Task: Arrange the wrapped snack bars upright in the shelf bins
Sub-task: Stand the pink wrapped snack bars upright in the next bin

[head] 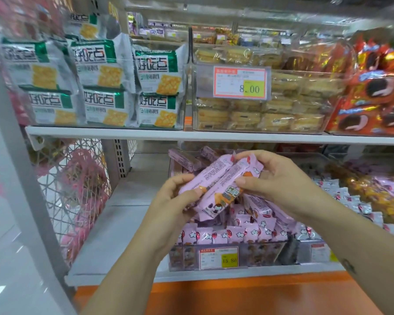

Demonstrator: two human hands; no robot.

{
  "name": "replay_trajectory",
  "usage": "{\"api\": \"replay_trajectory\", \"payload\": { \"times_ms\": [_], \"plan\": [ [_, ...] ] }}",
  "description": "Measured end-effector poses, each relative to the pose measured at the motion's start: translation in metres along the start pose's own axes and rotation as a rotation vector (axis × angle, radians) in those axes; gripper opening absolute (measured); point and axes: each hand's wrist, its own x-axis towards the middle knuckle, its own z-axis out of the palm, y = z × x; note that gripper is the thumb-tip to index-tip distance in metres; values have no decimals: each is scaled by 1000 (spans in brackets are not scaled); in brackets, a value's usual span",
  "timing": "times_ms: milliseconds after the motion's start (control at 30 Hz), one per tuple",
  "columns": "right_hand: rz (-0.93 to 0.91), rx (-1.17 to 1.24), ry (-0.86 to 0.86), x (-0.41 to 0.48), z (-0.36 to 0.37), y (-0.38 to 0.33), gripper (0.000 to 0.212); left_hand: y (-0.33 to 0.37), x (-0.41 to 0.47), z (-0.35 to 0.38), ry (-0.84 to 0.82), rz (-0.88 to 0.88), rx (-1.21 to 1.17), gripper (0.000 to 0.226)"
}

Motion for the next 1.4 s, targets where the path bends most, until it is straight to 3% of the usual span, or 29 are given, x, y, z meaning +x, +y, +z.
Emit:
{"api": "replay_trajectory", "payload": {
  "times_ms": [367,567,733,867,1000,1100,1400],
  "plan": [
    [-19,-15,-194,11,-3,-3,38,-1,3,-6,-134,-62,220,27],
    [-139,-231,143,-7,-23,1,29,0,10,-16,-11,29,588,27],
    [-177,-91,347,-27,-44,16,29,3,28,-11,-14,-5,750,22],
    [-186,-70,480,-33,-58,33,28,1,53,6,-122,-52,1072,20],
    [-159,-43,560,-35,-70,47,25,-13,78,10,-304,-71,1691,34],
    [-169,5,534,-36,-74,54,26,-28,92,5,-382,-118,2018,45],
    [-200,57,458,-32,-81,55,27,-43,101,2,-389,-76,2360,39]
  ]
}}
